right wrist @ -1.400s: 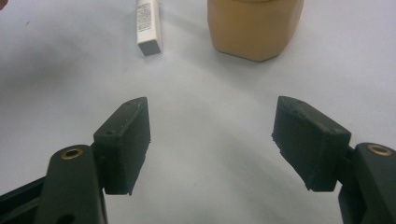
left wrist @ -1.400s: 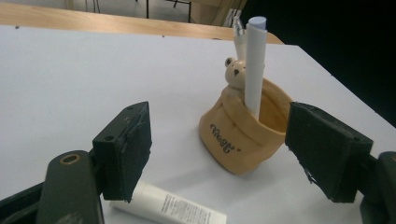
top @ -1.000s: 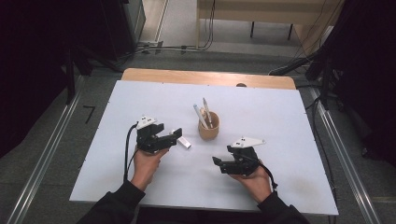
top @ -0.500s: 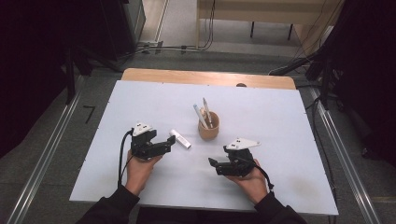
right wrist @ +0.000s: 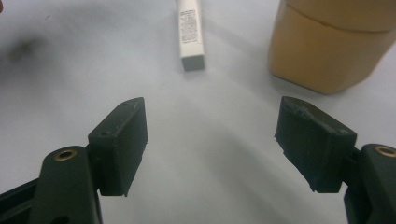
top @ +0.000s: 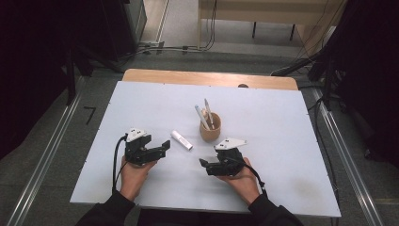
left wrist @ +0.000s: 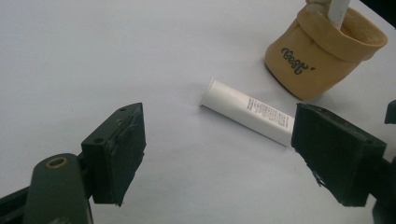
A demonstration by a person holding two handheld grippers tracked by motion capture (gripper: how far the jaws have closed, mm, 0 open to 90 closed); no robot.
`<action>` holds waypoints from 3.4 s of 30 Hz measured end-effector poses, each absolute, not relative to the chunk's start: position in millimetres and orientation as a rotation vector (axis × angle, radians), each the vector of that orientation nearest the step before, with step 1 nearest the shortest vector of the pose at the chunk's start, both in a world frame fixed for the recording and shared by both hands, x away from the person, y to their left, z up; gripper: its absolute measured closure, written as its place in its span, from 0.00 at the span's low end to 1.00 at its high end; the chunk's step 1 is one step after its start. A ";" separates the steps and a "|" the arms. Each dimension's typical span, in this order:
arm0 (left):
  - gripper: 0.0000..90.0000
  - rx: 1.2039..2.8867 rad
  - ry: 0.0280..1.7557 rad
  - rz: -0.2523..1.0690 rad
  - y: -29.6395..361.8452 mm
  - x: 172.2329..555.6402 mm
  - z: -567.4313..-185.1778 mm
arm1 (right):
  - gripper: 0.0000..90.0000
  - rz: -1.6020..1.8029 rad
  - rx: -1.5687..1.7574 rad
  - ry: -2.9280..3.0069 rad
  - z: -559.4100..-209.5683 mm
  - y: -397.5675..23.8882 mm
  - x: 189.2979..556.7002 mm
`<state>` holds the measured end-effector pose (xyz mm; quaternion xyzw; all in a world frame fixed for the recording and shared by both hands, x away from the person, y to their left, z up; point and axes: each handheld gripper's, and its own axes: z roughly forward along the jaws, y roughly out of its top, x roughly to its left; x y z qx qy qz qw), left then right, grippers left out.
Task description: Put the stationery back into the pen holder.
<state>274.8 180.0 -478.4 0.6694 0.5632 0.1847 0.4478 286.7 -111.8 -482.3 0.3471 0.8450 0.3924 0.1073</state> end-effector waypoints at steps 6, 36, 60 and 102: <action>0.19 1.651 1.401 0.463 182.7 275.8 -479.2 | 0.27 1.144 1.009 2.480 -484.4 -101.9 291.3; 0.18 1.632 1.419 0.494 186.5 278.2 -480.1 | 0.34 1.079 0.924 2.436 -496.0 -53.4 313.6; 0.18 1.632 1.422 0.488 187.5 279.1 -480.5 | 0.48 1.053 0.902 2.461 -508.4 -33.2 330.6; 0.18 1.641 1.416 0.483 184.1 278.2 -481.0 | 0.75 1.045 0.939 2.456 -511.2 -31.6 330.6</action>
